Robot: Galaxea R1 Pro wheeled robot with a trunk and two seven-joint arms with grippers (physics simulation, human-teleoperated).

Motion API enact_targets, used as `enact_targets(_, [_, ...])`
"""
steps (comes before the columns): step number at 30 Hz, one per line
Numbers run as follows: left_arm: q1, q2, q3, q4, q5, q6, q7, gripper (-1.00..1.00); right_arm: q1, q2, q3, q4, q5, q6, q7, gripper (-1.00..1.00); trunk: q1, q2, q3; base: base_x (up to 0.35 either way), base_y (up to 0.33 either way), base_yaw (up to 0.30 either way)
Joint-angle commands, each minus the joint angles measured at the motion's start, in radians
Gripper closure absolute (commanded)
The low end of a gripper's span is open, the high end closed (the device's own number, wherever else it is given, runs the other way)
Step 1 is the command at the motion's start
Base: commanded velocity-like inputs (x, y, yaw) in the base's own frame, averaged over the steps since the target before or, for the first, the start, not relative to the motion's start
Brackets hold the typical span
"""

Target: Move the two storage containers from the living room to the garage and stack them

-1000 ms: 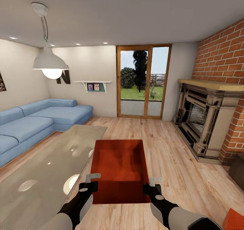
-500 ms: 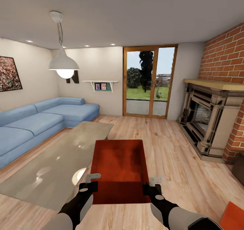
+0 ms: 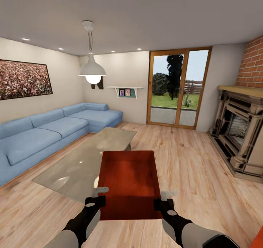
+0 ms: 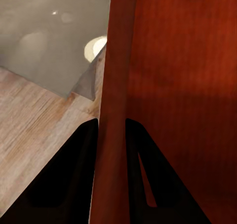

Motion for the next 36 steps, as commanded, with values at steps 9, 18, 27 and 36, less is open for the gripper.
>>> enact_targets(9, [-0.001, 0.032, 0.014, -0.004, 0.002, 0.006, 0.015, 1.0, 0.0, 0.0, -0.011, 0.0, -0.004, -0.002, -0.004, 1.0, 0.0, -0.002, -0.002, -0.175, 0.0, 0.268])
enact_targets(18, [-0.001, 0.032, 0.014, -0.004, 0.002, 0.006, 0.015, 1.0, 0.0, 0.0, -0.011, -0.001, -0.004, -0.002, -0.004, 1.0, 0.0, -0.002, -0.002, -0.009, 0.0, 0.268])
enact_targets(27, [-0.001, 0.032, 0.014, -0.004, 0.002, 0.005, 0.015, 1.0, 0.0, 0.0, -0.011, 0.0, -0.004, -0.003, -0.004, 1.0, 0.0, -0.002, -0.002, 0.0, 0.0, 0.268])
enact_targets(36, [-0.001, 0.034, 0.014, -0.004, 0.002, 0.005, 0.015, 1.0, 0.0, 0.0, -0.011, -0.001, -0.004, -0.003, -0.004, 1.0, 0.0, -0.002, -0.002, 0.0, 0.0, 0.268])
